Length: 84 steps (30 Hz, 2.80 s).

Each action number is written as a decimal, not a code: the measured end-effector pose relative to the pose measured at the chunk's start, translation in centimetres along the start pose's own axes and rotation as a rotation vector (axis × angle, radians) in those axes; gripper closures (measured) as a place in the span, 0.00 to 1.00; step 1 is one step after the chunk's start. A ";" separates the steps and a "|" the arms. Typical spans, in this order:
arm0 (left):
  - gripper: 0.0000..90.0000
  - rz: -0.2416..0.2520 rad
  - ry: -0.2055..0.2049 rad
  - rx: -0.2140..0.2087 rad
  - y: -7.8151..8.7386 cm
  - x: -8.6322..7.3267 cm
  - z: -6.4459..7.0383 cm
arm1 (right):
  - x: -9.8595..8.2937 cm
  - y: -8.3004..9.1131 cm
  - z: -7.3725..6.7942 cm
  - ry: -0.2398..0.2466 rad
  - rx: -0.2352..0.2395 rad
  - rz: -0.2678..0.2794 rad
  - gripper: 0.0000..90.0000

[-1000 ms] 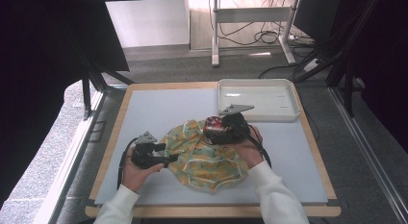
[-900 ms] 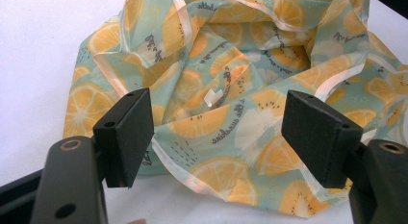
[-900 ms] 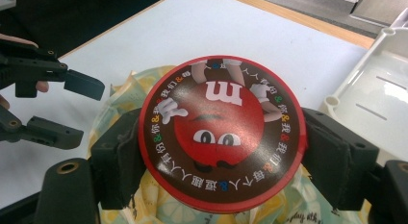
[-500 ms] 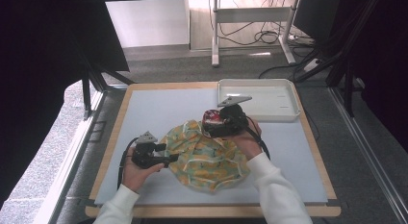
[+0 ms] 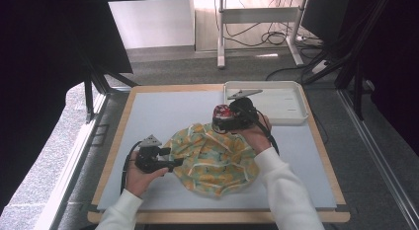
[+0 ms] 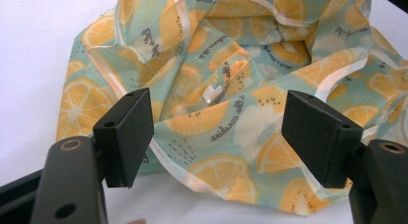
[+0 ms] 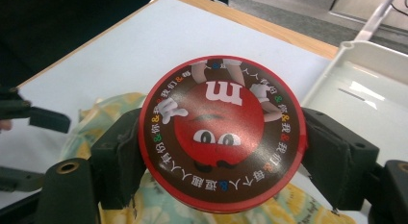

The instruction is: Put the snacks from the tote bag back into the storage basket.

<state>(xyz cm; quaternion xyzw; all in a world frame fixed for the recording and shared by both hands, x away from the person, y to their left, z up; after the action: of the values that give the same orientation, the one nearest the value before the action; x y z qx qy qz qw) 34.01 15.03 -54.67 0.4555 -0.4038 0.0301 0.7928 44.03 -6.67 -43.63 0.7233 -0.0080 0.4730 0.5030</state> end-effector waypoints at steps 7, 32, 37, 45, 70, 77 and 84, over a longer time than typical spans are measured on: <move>0.30 0.010 0.003 0.009 0.1 0.0 -0.1 | 0.0 -0.5 1.8 -0.035 -0.020 -0.008 0.25; 0.31 0.043 0.010 0.007 0.4 0.2 -0.1 | -0.2 -1.4 6.8 -0.101 -0.094 -0.029 0.25; 0.32 0.042 0.007 0.006 0.4 0.2 0.0 | 0.1 -1.7 7.4 -0.101 -0.107 -0.031 0.25; 0.31 0.035 0.005 0.003 0.2 0.2 0.0 | 0.2 -2.6 8.5 -0.115 -0.125 -0.039 0.25; 0.31 0.026 0.001 -0.002 0.0 0.1 -0.1 | 1.1 -7.2 11.4 -0.127 -0.168 -0.074 0.25; 0.31 0.026 0.002 -0.004 0.0 0.1 -0.1 | 0.8 -8.5 11.8 -0.132 -0.180 -0.099 0.25; 0.31 0.026 0.006 -0.003 0.0 0.1 -0.3 | 0.0 -10.1 11.9 -0.131 -0.181 -0.128 0.25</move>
<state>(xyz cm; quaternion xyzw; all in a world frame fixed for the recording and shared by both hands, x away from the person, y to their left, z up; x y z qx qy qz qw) 34.22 15.19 -54.72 0.4489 -0.4075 0.0411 0.7942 57.04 -10.42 -51.42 0.7032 -0.0375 0.3892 0.5939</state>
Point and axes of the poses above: each handheld gripper's, and its own axes: y roughly backward along the jaws, x roughly out of its top, z roughly to its right, the point moved 7 cm from there along -y, roughly forward along the jaws, and after that the axes turned 7 degrees about -z, right-handed, at the moved point
